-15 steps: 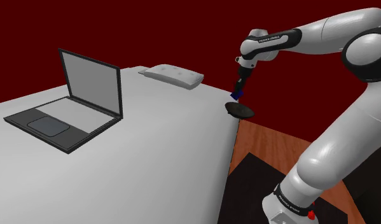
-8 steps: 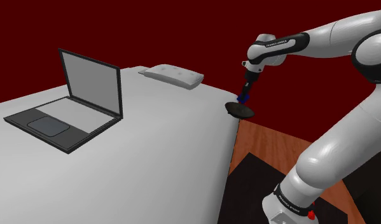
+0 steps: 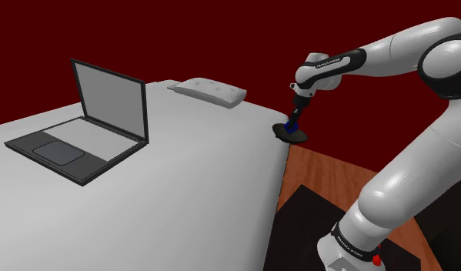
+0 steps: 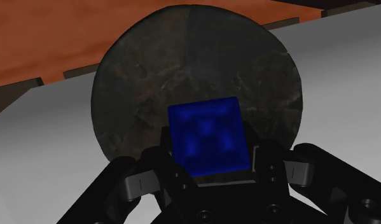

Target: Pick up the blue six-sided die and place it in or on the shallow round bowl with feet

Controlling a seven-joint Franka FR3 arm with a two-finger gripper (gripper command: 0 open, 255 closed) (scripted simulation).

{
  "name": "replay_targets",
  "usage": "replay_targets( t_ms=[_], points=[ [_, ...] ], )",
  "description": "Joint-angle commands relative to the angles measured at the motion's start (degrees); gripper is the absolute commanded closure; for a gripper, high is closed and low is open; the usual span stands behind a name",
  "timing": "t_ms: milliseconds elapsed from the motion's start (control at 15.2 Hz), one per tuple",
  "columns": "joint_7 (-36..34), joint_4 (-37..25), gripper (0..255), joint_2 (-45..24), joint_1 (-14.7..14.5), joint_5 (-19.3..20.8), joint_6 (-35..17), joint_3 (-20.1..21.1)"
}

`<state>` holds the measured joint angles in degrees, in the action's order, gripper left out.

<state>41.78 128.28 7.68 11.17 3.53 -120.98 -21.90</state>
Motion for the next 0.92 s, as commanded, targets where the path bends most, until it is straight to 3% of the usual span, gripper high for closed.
replay_targets(
  t_ms=[0,528,594,858],
  points=[
    [0.32,1.1,255,-0.8,0.05,-0.26,-1.9,-0.2],
    [0.32,1.1,255,-0.8,0.05,-0.26,-1.9,-0.19],
    [0.32,1.1,0,-0.8,0.05,-0.26,-1.9,-0.19],
    [0.32,1.09,0,-0.81,0.05,-0.26,-1.9,-0.19]
  ],
)
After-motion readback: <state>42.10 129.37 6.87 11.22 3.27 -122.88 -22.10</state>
